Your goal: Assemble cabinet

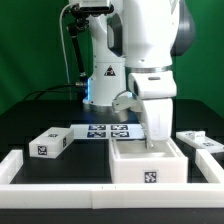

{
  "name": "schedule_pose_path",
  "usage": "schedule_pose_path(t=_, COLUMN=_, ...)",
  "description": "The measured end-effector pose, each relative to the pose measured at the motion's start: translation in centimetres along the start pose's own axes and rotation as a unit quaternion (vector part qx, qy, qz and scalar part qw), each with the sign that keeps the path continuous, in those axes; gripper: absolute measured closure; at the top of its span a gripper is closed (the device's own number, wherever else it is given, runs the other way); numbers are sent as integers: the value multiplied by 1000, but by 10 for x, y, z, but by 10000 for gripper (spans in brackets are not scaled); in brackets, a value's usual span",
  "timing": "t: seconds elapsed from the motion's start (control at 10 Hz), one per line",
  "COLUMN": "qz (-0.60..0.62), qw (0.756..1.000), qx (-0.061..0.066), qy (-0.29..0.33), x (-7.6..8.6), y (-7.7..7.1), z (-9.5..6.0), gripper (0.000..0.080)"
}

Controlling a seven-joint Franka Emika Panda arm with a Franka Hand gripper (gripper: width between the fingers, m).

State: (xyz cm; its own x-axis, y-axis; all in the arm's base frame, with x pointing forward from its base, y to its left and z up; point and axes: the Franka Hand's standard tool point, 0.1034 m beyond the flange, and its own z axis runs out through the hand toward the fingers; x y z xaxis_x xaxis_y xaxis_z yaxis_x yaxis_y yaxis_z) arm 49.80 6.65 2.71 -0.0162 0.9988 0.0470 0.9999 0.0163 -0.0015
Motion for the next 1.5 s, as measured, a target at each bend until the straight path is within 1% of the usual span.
schedule_pose_path(t=0.2, qz=9, qw=1000, qx=-3, qy=4, x=20, y=6, z=2, gripper=763)
schedule_pose_path(t=0.3, qz=10, qw=1000, qx=-4, qy=5, x=25, y=10, z=2, gripper=763)
schedule_pose_path(t=0.5, qz=7, qw=1000, qx=-10, qy=11, x=35, y=24, z=3, gripper=762)
schedule_pose_path(t=0.6, qz=8, qw=1000, qx=-6, qy=10, x=35, y=23, z=2, gripper=762)
schedule_pose_path(t=0.7, qz=17, qw=1000, qx=-5, qy=10, x=37, y=24, z=2, gripper=762)
schedule_pose_path(t=0.9, qz=18, qw=1000, qx=-4, qy=8, x=31, y=21, z=0, gripper=762)
schedule_pose_path(t=1.0, qz=19, qw=1000, qx=-2, qy=8, x=31, y=20, z=2, gripper=762)
schedule_pose_path(t=1.1, qz=20, qw=1000, qx=-2, qy=8, x=31, y=20, z=2, gripper=683)
schedule_pose_path(t=1.2, qz=20, qw=1000, qx=-2, qy=8, x=31, y=20, z=2, gripper=683)
schedule_pose_path(t=1.3, qz=20, qw=1000, qx=-2, qy=8, x=31, y=20, z=2, gripper=514)
schedule_pose_path(t=1.4, qz=20, qw=1000, qx=-2, qy=8, x=30, y=20, z=2, gripper=319)
schedule_pose_path(t=1.5, qz=20, qw=1000, qx=-2, qy=8, x=30, y=20, z=2, gripper=171)
